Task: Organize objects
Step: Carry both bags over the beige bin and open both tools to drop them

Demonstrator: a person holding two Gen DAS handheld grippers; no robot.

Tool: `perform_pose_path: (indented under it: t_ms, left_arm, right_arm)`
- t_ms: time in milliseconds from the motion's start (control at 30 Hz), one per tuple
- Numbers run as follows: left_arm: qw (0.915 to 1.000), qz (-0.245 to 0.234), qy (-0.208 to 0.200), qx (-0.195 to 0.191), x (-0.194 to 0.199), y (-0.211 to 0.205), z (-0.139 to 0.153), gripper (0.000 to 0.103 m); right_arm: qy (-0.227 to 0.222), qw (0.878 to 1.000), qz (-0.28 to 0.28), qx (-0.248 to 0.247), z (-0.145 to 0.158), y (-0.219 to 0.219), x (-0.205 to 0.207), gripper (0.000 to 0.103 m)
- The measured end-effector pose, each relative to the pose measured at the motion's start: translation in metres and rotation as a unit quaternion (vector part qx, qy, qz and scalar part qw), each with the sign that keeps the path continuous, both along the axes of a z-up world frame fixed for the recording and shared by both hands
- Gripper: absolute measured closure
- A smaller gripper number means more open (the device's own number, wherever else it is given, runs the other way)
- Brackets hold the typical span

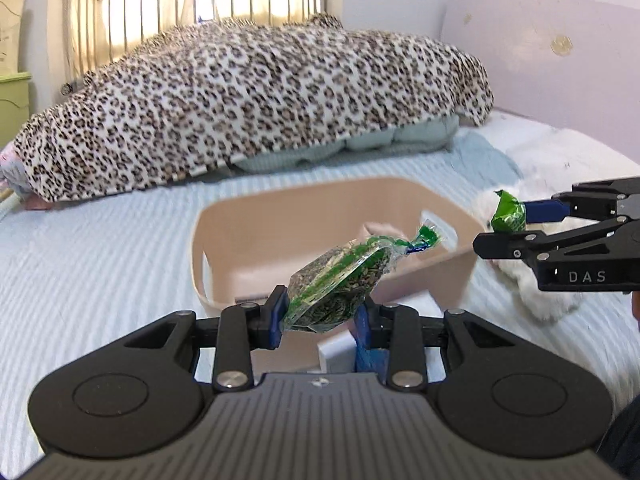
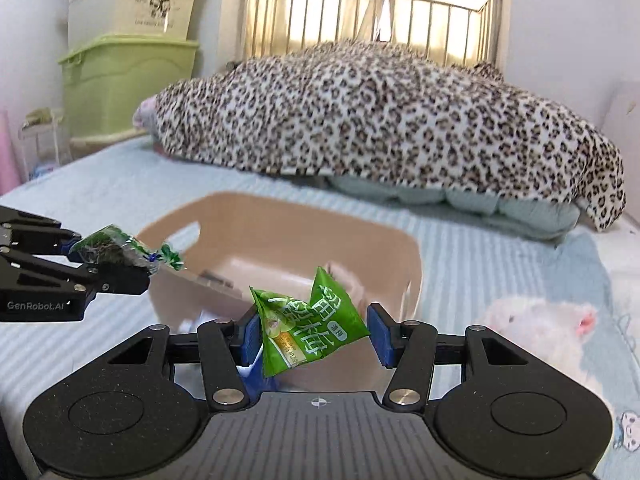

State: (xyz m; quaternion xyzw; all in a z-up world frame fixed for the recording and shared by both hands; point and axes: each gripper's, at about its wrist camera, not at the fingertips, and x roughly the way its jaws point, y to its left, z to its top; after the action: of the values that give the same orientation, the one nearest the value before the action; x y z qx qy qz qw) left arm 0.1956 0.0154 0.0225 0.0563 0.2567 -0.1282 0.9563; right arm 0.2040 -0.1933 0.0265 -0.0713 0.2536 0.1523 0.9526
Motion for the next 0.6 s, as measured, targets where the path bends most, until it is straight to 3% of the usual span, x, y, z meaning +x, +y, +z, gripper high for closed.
perform_pose_path:
  t_ms: [200,367,600]
  left_arm:
    - [0.9996,0.018,-0.022,-0.005,0.027,-0.004,0.016,0.067]
    - [0.9992,0.040,0.004,0.001,0.069,-0.012,0.013,0.067]
    - [0.9974,0.063,0.025,0.023,0.115,-0.021,-0.008,0.067]
  right_arm:
    - [-0.032,0.999,-0.004,0.001,0.015,0.014,0.030,0.052]
    - [-0.035,0.999,-0.020,0.008,0.014,0.022,0.056,0.052]
    - [0.009,0.997,-0.065,0.034,-0.017,0.021,0.090,0.052]
